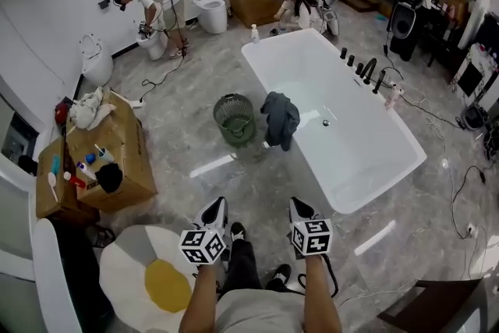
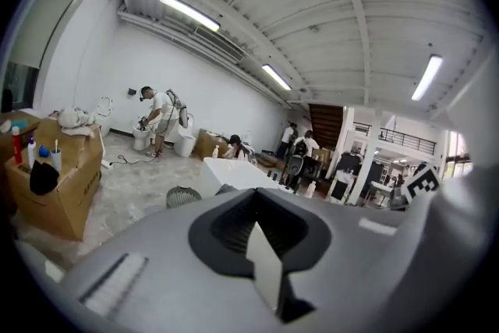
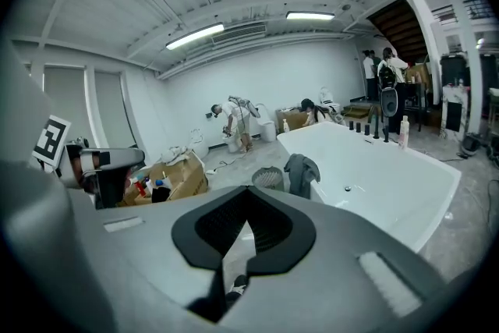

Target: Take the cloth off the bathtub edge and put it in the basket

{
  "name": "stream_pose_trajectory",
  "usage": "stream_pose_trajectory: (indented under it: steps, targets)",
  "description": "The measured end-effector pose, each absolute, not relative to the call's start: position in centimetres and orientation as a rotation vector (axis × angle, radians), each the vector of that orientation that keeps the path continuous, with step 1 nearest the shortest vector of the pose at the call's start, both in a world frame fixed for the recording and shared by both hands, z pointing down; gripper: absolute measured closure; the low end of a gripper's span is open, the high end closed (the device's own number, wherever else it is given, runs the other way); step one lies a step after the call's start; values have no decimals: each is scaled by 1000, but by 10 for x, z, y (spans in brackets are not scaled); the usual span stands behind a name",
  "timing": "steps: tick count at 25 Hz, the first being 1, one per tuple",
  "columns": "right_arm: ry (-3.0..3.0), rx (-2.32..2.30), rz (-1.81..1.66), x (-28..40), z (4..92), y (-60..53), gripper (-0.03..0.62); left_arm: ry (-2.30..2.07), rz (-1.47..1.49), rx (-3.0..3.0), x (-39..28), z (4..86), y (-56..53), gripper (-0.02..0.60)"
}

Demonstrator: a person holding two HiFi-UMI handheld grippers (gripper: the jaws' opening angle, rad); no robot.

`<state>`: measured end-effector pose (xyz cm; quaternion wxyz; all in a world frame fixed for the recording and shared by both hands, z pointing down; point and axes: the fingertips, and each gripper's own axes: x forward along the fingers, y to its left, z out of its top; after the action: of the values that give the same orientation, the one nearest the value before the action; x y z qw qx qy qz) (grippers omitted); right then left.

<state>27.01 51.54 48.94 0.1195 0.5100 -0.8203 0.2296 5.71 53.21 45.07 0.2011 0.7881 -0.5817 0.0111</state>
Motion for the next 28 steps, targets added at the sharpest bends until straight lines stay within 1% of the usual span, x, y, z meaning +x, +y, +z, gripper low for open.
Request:
stream_pose_trajectory:
  steps: [4,9,14,20,28]
  targets:
    - [-2394,1508,692,261,491,492,595,-1601,59,2194,43,458,509,528]
    - [-2375,1535,706,231,494,445,595,-1583,85,2207,13,461,462,528]
    - [-2345,1564,701,197,504,386,595,-1602,126,2235,-25,468,396,528]
    - [-2270,1612,714,167,508,318,595,-1446,240,2278,-54,474,317,528]
    - [-2204,1694,716,156,504,280,595,-1345,294,2357,-61,477,272,528]
